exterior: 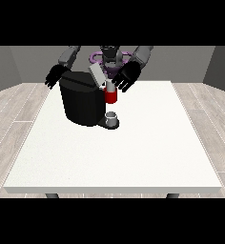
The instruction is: Insert the coffee pod into the coffee machine and close the lid
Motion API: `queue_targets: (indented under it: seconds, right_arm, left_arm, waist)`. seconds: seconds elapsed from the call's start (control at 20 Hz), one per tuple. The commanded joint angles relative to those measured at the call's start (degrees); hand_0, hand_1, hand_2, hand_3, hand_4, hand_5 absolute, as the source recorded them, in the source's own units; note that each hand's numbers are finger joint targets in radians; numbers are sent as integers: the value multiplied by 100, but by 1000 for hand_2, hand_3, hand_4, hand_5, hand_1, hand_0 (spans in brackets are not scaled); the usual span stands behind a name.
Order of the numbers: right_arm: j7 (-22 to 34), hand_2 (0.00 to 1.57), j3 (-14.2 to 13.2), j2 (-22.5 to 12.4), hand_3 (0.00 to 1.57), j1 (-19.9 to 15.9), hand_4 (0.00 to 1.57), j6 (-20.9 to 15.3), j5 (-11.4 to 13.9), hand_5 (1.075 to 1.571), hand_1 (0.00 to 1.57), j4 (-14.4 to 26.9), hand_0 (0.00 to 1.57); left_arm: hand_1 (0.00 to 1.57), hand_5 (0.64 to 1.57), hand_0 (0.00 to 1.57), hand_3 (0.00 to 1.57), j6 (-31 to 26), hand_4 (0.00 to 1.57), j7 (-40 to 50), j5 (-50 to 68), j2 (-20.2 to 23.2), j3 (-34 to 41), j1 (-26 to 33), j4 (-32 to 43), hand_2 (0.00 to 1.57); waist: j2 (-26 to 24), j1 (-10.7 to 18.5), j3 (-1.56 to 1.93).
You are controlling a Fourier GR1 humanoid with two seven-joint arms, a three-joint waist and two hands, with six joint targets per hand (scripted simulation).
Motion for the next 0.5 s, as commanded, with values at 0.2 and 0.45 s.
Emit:
queue_targets:
  seconds: [0.2, 0.45]
  right_arm:
    - [157, 0, -174, -97, 0, -327, 438, -102, -40, 1571, 0, 152, 0]
    - [74, 0, -78, -62, 0, -322, 458, -71, -56, 1571, 0, -14, 0]
  left_arm:
    - [1105, 1571, 1105, 980, -123, 413, -41, -205, -28, -208, -37, -73, 1151]
    - [1058, 1571, 1058, 961, 82, 367, -228, -235, 188, -77, -97, -34, 1125]
  waist:
    - [-55, 231, -3]
    - [217, 77, -4]
